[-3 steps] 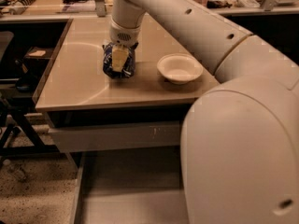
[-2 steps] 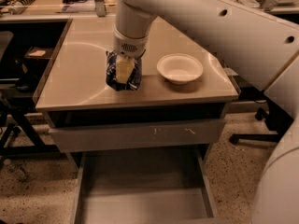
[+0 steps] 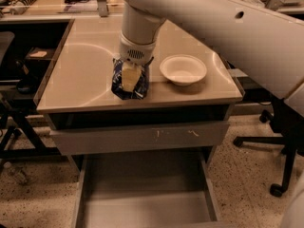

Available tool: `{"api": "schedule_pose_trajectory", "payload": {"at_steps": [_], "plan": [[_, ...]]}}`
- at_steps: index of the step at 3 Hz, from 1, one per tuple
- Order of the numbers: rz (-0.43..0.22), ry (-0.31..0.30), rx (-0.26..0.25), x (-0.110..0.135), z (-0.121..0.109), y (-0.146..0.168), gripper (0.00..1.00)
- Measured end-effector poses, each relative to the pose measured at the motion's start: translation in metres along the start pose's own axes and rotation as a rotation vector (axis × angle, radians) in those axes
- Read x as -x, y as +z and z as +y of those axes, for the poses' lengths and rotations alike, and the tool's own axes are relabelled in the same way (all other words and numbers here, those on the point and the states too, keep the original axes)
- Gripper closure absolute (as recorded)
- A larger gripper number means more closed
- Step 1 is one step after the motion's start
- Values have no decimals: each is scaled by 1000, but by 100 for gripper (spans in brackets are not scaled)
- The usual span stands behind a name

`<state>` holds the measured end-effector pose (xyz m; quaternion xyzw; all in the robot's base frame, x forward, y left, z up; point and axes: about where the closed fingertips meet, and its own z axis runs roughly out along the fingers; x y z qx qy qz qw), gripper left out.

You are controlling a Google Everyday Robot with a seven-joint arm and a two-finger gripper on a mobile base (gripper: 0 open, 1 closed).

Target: Place blue chip bag into middle drawer

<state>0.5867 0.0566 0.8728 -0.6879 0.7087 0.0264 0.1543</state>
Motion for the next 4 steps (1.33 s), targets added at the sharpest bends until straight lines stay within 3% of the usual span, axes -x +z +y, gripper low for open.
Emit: {"api": "schedule_pose_trajectory", "payload": {"at_steps": [2,3,4], "plan": [[66,149,90,-23,114,-25,100],[66,149,90,-23,114,-25,100],[58,177,120,-28,129,-13,100]]}}
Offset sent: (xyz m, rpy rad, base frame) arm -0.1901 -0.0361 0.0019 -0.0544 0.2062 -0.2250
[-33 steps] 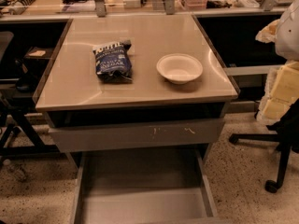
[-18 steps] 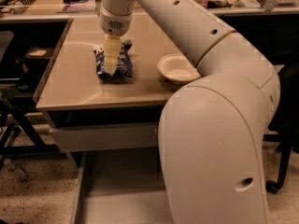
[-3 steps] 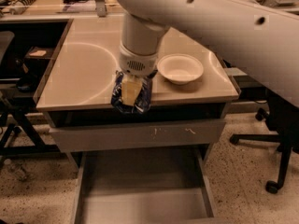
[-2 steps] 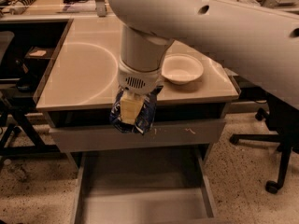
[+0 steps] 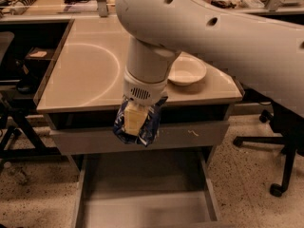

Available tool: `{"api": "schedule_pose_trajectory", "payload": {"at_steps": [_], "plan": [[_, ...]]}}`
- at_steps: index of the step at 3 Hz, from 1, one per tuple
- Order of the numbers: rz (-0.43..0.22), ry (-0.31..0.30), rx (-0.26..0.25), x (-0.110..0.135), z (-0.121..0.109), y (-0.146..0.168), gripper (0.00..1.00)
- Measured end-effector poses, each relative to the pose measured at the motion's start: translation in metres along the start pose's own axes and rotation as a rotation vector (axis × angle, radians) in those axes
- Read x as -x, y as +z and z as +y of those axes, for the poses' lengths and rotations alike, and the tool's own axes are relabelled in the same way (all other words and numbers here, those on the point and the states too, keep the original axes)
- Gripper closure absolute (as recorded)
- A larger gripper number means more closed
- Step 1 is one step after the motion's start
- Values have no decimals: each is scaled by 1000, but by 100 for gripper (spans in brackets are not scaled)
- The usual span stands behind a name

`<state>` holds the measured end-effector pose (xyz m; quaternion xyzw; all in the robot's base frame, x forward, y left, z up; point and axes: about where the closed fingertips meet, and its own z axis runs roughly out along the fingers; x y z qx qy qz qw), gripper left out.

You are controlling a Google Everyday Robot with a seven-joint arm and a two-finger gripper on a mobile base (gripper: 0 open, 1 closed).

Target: Place blue chip bag into middle drawer

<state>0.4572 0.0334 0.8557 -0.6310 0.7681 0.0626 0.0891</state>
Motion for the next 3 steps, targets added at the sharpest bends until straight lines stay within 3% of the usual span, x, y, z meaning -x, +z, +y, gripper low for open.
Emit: {"api": "schedule_pose_trajectory", "payload": {"at_steps": [1,3], "plan": [[-20,75,62,-16,31,29,100],[-3,230,301,-70,94,140,100]]}}
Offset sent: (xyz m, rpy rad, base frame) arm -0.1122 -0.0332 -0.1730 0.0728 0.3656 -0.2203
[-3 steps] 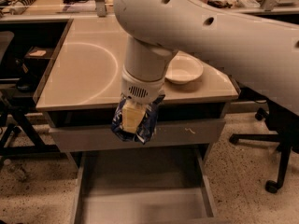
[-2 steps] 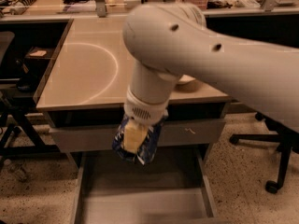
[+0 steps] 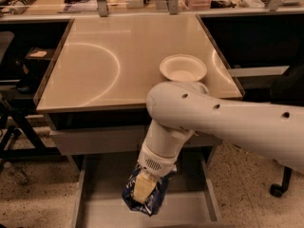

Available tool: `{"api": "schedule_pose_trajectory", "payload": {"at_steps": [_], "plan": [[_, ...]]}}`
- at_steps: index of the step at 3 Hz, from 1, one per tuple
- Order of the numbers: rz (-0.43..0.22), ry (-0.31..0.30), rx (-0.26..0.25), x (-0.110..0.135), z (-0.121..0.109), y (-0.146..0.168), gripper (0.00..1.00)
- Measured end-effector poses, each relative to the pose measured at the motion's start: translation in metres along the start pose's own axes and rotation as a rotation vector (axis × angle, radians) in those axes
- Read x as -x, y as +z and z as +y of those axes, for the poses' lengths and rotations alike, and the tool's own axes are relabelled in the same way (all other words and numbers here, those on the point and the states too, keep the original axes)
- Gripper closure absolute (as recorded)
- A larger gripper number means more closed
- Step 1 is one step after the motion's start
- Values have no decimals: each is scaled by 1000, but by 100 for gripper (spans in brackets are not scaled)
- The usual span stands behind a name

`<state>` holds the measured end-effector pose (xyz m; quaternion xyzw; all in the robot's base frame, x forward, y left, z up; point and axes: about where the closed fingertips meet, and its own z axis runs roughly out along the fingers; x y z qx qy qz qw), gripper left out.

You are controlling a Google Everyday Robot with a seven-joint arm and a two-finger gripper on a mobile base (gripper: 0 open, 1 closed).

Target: Place blue chip bag into middle drawer

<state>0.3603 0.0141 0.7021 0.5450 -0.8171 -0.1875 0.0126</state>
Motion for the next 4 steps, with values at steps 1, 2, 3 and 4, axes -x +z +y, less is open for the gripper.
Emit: {"api": "schedule_pose_trajectory", "payload": {"at_steps": [1,2,3,4], "plan": [[8,5,12,-4,0,6,100],[6,16,38,-4,-2,19,100],[0,35,62,-3,-11,68,100],[-61,68,28,11,-34,101,100]]}}
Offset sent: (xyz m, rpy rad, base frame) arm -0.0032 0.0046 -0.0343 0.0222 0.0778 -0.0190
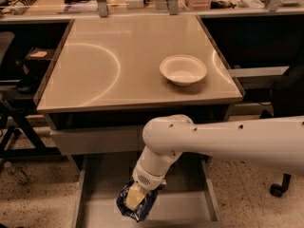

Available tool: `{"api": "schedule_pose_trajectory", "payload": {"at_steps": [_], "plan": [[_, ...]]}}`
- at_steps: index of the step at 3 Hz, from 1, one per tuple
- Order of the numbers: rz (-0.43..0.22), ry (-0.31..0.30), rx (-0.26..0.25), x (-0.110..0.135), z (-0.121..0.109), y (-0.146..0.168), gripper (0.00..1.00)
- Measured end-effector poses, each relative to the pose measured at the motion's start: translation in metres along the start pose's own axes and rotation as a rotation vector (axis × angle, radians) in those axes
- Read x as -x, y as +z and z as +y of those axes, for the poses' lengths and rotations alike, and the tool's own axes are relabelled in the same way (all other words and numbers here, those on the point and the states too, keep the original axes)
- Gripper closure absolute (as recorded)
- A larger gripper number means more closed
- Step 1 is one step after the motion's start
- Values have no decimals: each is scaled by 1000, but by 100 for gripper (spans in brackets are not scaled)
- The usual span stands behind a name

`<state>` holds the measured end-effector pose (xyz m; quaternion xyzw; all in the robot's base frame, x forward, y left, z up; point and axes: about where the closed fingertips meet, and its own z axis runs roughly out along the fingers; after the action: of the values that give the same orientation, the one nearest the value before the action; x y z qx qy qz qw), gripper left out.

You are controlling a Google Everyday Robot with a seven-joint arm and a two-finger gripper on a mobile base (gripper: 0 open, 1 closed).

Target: Place blue chip bag into middle drawer

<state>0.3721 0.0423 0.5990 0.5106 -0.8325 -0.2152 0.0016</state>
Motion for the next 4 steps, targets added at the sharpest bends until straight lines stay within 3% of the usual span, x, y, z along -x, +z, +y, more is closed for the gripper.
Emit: {"api": "schedule_pose_trajectory", "payload": {"at_steps": [1,2,4], "plan": [[-59,29,-14,12,-20,28,100],[-74,30,-18,15,-21,29,100],[-141,92,5,34,-41,83,100]]}}
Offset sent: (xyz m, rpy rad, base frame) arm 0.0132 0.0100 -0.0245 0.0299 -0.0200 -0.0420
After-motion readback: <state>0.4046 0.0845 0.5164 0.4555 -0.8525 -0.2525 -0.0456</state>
